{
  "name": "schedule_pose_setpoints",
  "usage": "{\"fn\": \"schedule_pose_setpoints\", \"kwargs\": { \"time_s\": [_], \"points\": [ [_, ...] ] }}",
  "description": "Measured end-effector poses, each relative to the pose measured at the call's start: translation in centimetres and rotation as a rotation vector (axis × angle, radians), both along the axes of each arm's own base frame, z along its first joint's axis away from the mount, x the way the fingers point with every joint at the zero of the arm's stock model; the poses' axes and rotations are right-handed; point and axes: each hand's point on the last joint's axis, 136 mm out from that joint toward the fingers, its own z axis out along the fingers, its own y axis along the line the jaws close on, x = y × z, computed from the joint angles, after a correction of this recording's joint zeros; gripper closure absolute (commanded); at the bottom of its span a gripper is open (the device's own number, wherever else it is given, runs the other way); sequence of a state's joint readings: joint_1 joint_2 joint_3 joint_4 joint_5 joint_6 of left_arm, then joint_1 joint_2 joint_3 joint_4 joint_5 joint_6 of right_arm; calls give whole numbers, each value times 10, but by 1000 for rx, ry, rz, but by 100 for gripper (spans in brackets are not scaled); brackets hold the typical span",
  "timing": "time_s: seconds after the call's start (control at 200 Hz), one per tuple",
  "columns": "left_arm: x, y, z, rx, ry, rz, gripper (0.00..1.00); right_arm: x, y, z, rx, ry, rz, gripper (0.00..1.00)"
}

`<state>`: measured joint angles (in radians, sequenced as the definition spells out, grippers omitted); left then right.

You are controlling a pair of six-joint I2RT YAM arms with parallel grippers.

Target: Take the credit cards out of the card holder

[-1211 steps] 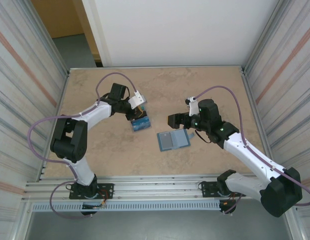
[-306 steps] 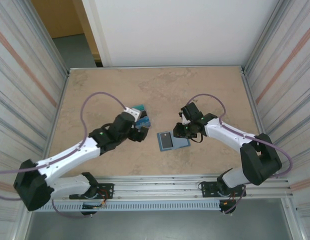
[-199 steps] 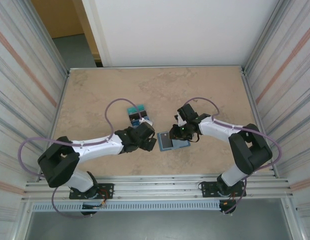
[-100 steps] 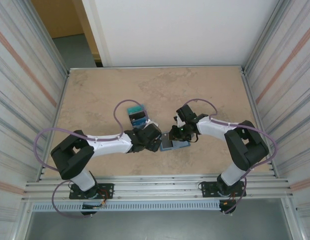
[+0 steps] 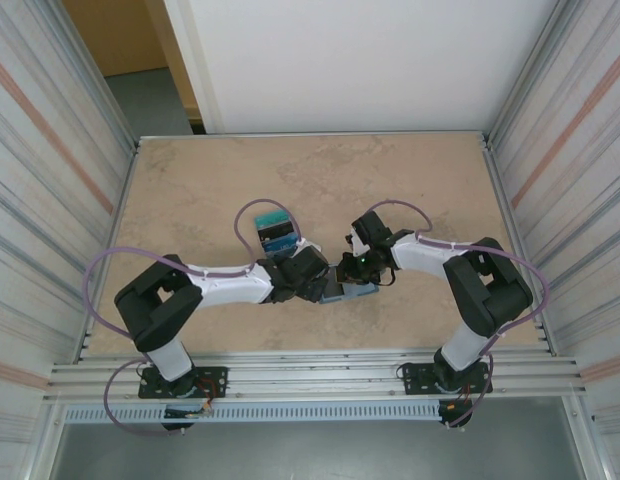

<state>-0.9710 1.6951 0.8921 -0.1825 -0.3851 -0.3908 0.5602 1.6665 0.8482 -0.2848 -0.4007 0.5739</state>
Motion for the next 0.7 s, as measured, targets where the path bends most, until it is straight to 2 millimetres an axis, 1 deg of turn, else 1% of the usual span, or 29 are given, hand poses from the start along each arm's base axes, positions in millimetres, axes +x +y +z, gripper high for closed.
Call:
{"fn": "schedule_pose_setpoints", "kwargs": {
  "time_s": [0.421, 0.702],
  "points": [
    [-4, 6, -6, 23, 27, 19, 1, -4, 3, 1, 140, 51, -18, 82],
    [-3, 6, -6, 38, 39, 23, 1, -6, 6, 5, 180, 64, -22, 82]
  ]
}}
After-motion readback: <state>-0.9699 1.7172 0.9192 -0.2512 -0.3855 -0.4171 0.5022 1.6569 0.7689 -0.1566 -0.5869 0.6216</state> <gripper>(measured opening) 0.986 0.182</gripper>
